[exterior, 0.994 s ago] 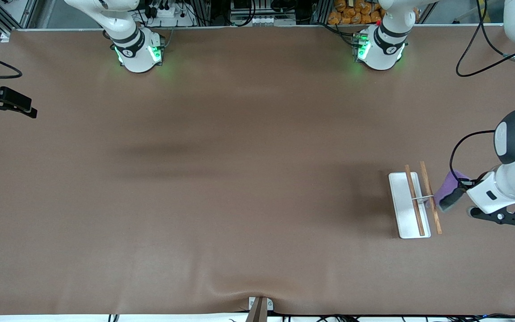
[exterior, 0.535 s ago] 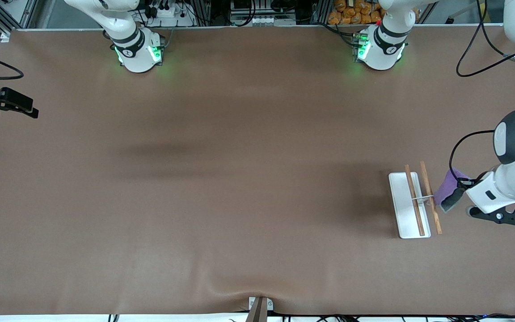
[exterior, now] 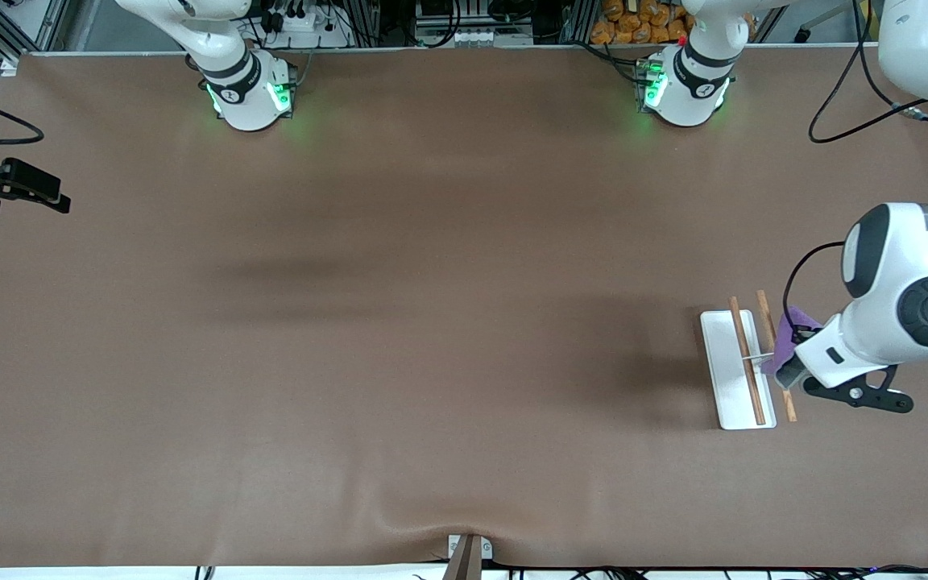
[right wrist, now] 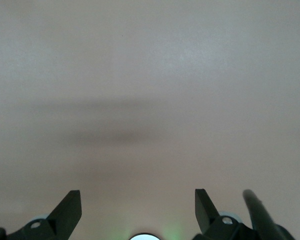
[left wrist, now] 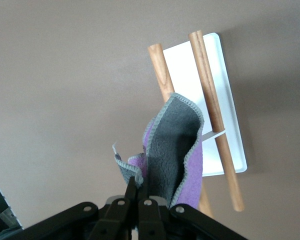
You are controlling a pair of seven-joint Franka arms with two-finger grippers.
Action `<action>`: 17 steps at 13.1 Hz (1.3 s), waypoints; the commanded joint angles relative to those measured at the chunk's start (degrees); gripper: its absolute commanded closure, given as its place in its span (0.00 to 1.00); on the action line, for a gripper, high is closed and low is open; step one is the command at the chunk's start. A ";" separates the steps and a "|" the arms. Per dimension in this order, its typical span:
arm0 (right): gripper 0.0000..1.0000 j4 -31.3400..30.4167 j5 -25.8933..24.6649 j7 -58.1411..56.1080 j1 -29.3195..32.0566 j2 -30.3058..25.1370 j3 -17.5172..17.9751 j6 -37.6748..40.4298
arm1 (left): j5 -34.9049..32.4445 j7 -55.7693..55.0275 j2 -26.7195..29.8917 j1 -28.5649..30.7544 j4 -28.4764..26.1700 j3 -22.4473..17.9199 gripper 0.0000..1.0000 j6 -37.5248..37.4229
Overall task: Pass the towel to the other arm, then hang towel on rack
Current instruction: 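Lower the towel with the left gripper between the wooden dowels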
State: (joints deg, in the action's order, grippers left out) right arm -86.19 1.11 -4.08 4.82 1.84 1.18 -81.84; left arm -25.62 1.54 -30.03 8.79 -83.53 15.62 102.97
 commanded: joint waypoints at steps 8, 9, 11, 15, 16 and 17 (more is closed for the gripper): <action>0.00 -1.79 -0.67 1.61 -0.25 -1.23 -0.30 -1.57 | -1.80 -6.46 -1.79 -4.56 0.57 -0.24 1.00 1.45; 0.00 -2.31 -0.67 3.01 -0.43 -1.23 -0.30 -1.57 | -2.07 -6.46 -1.96 -4.83 0.65 -0.32 1.00 1.45; 0.00 -2.32 -0.67 3.38 -0.51 -1.40 -0.30 -1.48 | -2.77 -6.72 -2.40 -4.92 0.57 -0.24 1.00 1.45; 0.00 -2.32 -0.58 3.38 -0.25 -1.40 -0.30 -3.76 | -2.95 -9.44 -4.42 -5.44 0.57 -0.15 1.00 3.20; 0.00 -2.40 -0.58 3.38 -0.16 -1.40 -0.30 -4.90 | -3.03 -9.71 -4.77 -5.79 0.57 -0.24 1.00 3.47; 0.00 -2.49 -0.58 3.46 -0.08 -1.40 -0.30 -6.21 | -3.03 -9.71 -5.04 -5.88 0.57 -0.32 0.93 3.64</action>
State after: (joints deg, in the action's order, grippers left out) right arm -87.07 1.08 -1.52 4.83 1.84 1.09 -85.88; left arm -26.79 -6.62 -34.47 3.83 -83.46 15.59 106.05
